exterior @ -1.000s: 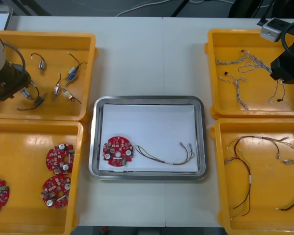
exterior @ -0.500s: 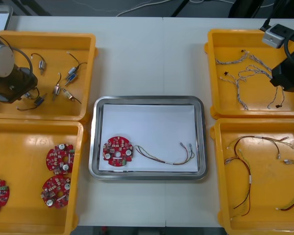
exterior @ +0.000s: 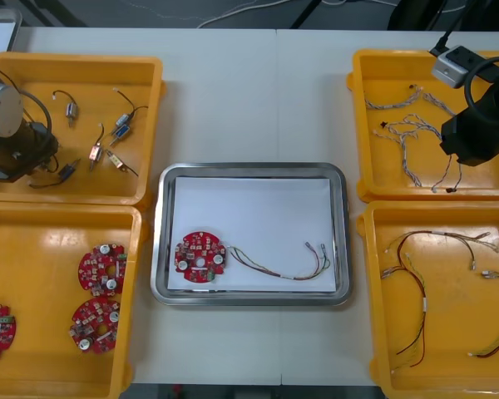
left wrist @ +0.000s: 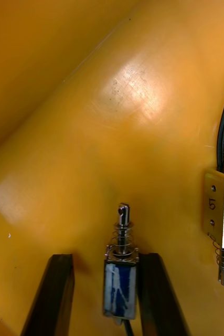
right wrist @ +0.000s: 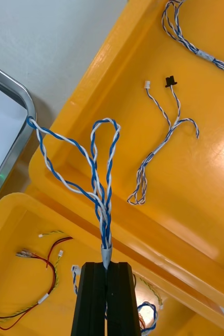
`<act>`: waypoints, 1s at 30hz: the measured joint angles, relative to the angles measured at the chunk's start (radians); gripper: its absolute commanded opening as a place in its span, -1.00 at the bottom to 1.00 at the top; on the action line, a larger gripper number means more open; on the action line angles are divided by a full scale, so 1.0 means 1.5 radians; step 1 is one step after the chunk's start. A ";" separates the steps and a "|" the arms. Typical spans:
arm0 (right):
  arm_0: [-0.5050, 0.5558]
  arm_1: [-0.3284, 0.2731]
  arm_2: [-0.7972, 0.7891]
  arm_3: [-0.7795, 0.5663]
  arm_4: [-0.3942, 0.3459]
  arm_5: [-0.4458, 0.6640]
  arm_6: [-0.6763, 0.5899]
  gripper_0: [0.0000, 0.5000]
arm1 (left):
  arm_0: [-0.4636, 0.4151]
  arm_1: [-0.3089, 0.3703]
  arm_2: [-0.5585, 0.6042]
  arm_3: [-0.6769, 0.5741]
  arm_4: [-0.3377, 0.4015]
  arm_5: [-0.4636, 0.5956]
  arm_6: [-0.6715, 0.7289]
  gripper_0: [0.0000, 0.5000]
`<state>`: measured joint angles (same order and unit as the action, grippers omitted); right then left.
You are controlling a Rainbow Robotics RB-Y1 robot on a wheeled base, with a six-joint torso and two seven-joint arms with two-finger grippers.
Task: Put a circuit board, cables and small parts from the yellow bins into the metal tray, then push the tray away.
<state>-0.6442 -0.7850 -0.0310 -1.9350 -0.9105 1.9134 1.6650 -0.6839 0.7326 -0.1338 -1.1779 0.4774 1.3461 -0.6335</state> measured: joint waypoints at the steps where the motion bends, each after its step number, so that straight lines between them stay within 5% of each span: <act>1: 0.001 0.001 0.000 -0.002 0.001 0.000 0.000 -1.00 | 0.000 0.000 0.000 0.000 0.000 0.000 0.000 -0.47; 3: 0.002 0.003 0.000 -0.003 0.005 0.000 0.000 -1.00 | 0.000 0.000 0.000 0.000 0.000 0.000 0.000 -0.94; 4: 0.002 0.003 0.000 -0.003 0.009 0.000 0.000 -1.00 | 0.000 0.000 0.000 0.000 0.000 0.000 0.000 -1.00; 16: 0.008 0.006 0.000 -0.003 0.024 0.001 0.000 -1.00 | -0.011 0.000 0.000 0.000 0.003 0.002 0.000 -1.00; 30: 0.009 0.006 0.000 -0.003 0.024 0.002 0.000 -1.00 | -0.053 0.005 0.049 -0.104 0.032 0.196 -0.001 -1.00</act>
<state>-0.6301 -0.7759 -0.0310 -1.9402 -0.8747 1.9157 1.6650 -0.7640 0.7397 -0.0597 -1.3345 0.5259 1.6401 -0.6355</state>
